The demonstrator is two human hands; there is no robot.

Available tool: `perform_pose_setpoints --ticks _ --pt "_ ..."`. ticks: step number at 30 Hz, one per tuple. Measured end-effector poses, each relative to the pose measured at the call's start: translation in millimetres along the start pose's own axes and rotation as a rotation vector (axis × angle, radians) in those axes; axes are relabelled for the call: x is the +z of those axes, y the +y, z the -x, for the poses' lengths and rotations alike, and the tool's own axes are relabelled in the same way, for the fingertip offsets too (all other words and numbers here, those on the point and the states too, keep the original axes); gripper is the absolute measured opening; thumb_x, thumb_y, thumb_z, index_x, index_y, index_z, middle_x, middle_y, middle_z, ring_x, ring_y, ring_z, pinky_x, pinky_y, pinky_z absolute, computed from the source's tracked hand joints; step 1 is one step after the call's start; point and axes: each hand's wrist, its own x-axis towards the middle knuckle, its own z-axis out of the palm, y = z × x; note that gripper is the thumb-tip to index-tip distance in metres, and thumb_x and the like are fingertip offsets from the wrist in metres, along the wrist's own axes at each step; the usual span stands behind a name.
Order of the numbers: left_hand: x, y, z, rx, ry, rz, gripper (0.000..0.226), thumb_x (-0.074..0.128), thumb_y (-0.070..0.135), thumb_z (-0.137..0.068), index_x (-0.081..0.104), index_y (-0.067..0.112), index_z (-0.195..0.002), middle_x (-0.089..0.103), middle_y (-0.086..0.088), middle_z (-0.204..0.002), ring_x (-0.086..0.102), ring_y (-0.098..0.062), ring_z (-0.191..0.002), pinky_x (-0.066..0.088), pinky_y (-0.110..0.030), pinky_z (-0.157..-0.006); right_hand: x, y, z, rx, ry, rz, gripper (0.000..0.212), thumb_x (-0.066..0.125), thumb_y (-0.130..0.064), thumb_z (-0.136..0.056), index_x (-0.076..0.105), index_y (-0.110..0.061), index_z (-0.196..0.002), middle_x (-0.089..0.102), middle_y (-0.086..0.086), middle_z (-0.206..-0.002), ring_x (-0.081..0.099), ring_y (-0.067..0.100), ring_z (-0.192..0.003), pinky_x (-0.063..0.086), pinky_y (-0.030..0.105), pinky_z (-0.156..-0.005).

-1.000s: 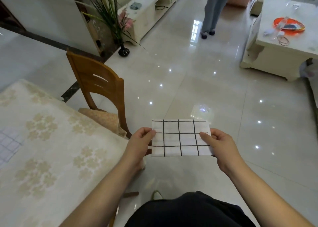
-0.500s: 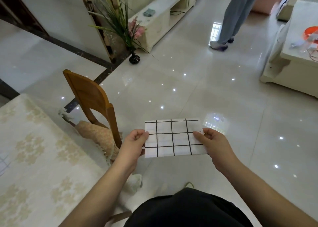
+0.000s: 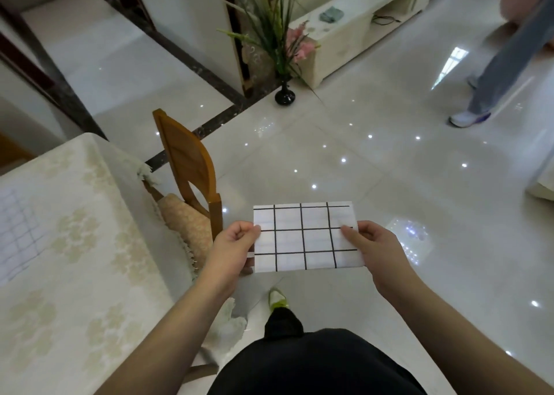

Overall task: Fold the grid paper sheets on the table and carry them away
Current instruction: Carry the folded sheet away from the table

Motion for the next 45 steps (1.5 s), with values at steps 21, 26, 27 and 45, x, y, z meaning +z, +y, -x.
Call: perform_pose_setpoints --ticks 21,26,27,45 --pt "-21 118 -205 0.034 0.057 0.029 0.020 0.056 0.026 -0.098 0.070 0.014 -0.107 0.077 0.000 -0.093 0.073 -0.017 -0.088 0.059 -0.040 -0.083 90 -126 -218 -0.081 -0.064 0.195 0.012 0.071 -0.026 -0.087 0.072 -0.014 -0.084 0.076 0.000 -0.079 0.071 0.015 -0.075 0.052 0.028 -0.068" --pt "-3 149 -259 0.011 0.168 0.102 0.015 0.057 0.018 -0.098 0.070 0.011 -0.096 0.077 -0.007 -0.088 0.073 -0.021 -0.080 0.060 -0.031 -0.069 100 -159 -298 -0.093 -0.166 0.224 0.012 0.069 -0.023 -0.089 0.071 -0.012 -0.087 0.076 -0.001 -0.080 0.072 0.015 -0.074 0.054 0.029 -0.068" --pt "1 157 -268 0.001 0.186 0.107 0.015 0.057 0.018 -0.098 0.070 0.012 -0.095 0.077 -0.006 -0.088 0.073 -0.021 -0.081 0.060 -0.033 -0.071 103 -168 -314 -0.092 -0.191 0.226 0.012 0.069 -0.023 -0.089 0.071 -0.011 -0.087 0.076 0.000 -0.081 0.072 0.017 -0.075 0.055 0.031 -0.069" --pt "-22 231 -381 -0.087 0.465 0.408 0.016 0.057 0.022 -0.097 0.068 0.014 -0.104 0.076 -0.004 -0.097 0.072 -0.022 -0.089 0.055 -0.030 -0.068 220 -254 -493 -0.017 -0.528 0.259 0.009 0.065 -0.020 -0.092 0.070 -0.011 -0.090 0.075 0.002 -0.086 0.068 0.017 -0.081 0.052 0.032 -0.075"
